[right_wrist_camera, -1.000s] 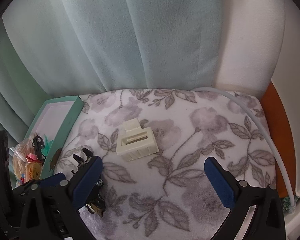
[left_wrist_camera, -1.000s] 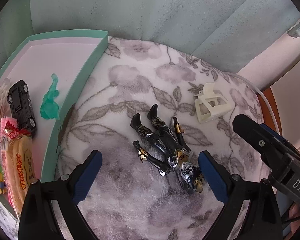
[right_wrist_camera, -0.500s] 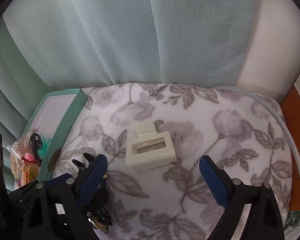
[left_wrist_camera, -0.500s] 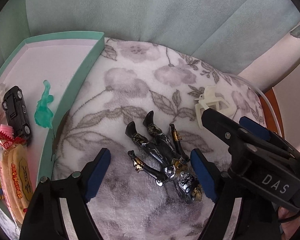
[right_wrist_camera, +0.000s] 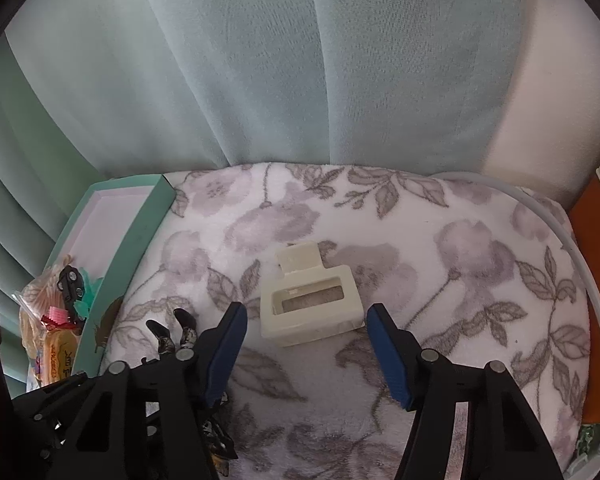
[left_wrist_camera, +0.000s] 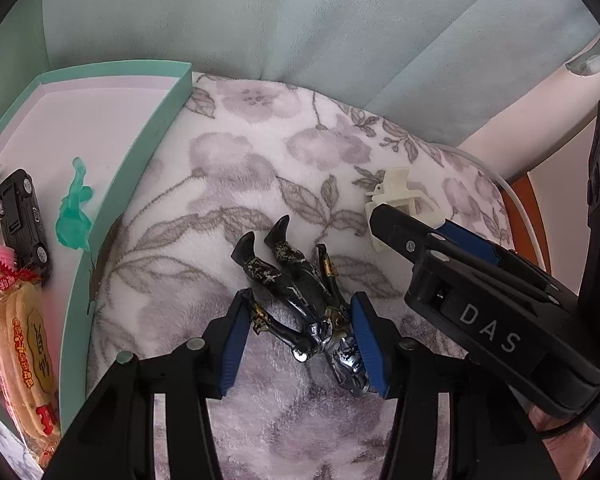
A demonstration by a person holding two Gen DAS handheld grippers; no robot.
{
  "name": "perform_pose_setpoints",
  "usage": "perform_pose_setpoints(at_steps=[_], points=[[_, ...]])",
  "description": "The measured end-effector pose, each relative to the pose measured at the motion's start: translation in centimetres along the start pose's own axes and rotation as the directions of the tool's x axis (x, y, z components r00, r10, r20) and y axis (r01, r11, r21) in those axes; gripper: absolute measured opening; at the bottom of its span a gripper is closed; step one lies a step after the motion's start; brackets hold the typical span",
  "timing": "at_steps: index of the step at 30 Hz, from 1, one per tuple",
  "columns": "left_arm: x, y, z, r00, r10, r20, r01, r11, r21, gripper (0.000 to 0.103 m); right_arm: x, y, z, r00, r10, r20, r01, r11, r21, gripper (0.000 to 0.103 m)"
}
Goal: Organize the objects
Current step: 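Grasp the black-and-gold action figure with left tool while right tool grasps the cream hair clip, then carry the action figure and cream hair clip with both tools over the box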
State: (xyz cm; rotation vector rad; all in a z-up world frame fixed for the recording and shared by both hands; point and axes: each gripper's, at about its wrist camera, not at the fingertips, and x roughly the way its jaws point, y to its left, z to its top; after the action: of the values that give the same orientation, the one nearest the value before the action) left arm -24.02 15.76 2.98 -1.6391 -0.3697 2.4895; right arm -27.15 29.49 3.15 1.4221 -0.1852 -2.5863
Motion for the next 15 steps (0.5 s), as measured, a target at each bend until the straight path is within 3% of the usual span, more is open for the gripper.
perform_pose_setpoints(at_steps=[3,15], points=[[0.0,0.1,0.1,1.0,-0.007,-0.003,0.007,1.0,-0.005,0.052,0.0,0.0,0.0,1.0,-0.004,-0.002,0.004,1.0,0.002,0.057],[-0.5,0.1,-0.1,1.0,-0.014,-0.001,0.014,1.0,-0.004,0.051,-1.4,0.3,0.1,1.0,-0.02,0.017,0.02,1.0,-0.004,0.056]])
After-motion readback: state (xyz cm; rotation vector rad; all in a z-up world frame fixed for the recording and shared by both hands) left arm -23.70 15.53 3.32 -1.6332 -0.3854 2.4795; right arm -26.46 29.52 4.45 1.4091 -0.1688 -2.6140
